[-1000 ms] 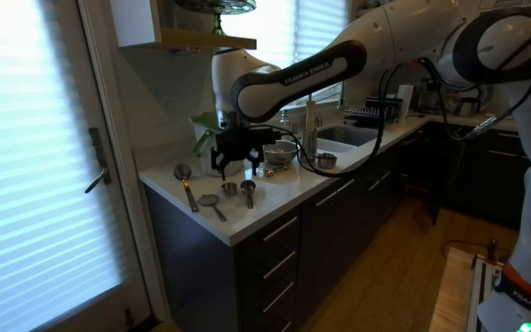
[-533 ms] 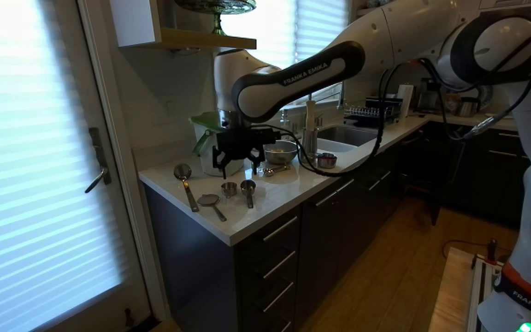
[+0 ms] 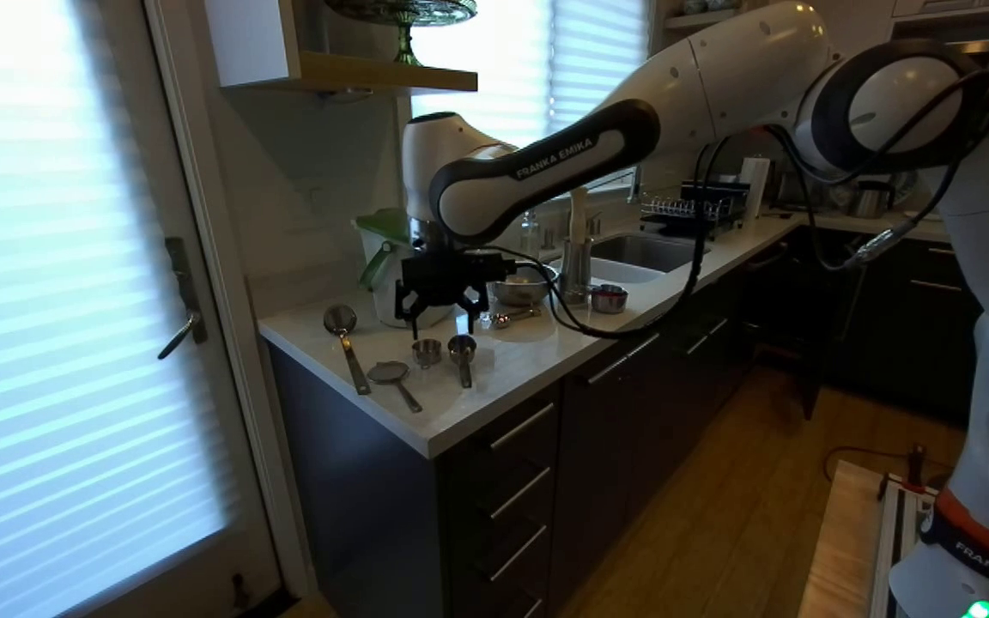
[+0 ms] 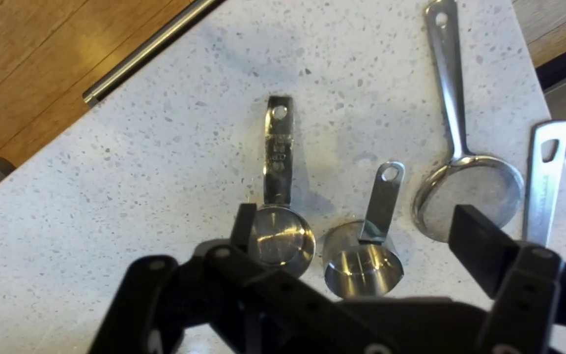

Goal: Pick up the metallic cup near the tea strainer and put it in the metallic bowl near the cocktail shaker

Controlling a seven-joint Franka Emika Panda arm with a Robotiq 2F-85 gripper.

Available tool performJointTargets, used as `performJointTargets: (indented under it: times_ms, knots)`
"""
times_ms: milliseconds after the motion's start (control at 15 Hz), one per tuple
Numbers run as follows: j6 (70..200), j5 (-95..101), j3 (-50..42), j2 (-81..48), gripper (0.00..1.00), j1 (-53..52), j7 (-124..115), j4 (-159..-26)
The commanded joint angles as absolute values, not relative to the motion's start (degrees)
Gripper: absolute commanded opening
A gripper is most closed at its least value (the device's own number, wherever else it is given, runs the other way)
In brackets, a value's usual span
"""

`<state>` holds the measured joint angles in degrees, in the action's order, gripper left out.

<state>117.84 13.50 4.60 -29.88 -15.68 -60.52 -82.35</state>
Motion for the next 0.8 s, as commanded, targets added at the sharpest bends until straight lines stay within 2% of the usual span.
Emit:
performJointTargets:
  times_ms: [0,200,267,400,467,667,733]
  knots:
    - [117.7,12.3,3.1,-33.8,1.0,-17.3,-61.4,-78.1]
    - [117.7,12.1,2.5,-36.3,1.0,-17.7,-61.7,-75.4]
    - [117.7,12.2,2.2,-37.2,0.94,-17.9,-61.9,-74.4]
    - [117.4,11.9,1.8,-38.7,0.75,-18.0,-62.0,-72.8]
    - [117.4,11.8,1.7,-39.4,0.75,-18.0,-62.0,-72.1]
    - [117.4,11.1,1.3,-41.5,0.52,-18.0,-61.8,-69.8]
    - [117.3,10.9,1.2,-42.1,0.51,-18.1,-61.9,-69.2]
